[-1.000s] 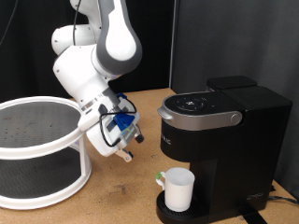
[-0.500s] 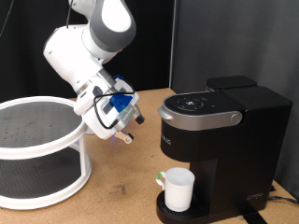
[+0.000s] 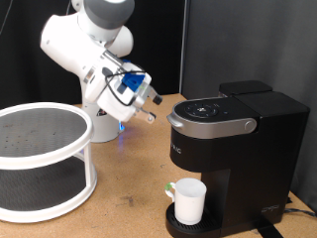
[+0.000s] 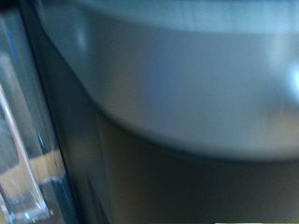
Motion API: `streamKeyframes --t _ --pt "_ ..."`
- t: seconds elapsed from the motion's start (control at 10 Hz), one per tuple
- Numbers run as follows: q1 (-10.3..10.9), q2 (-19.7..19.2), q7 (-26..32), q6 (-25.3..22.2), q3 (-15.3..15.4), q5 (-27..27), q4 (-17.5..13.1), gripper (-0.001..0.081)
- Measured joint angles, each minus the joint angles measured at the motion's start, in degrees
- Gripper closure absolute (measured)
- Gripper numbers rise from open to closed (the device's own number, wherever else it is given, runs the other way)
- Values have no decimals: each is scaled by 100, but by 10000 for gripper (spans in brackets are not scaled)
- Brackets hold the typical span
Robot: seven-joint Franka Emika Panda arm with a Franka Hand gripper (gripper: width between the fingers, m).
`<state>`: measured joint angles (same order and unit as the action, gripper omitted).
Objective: Make a cup of coffee with the keurig machine
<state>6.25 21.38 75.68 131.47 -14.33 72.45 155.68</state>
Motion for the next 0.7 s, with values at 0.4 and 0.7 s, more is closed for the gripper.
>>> streamKeyframes --t 0.4,0.7 --pt "-61 789 -600 -206 0 -411 -36 6" --pt "-97 1271 -1137 -367 1 -633 -135 6"
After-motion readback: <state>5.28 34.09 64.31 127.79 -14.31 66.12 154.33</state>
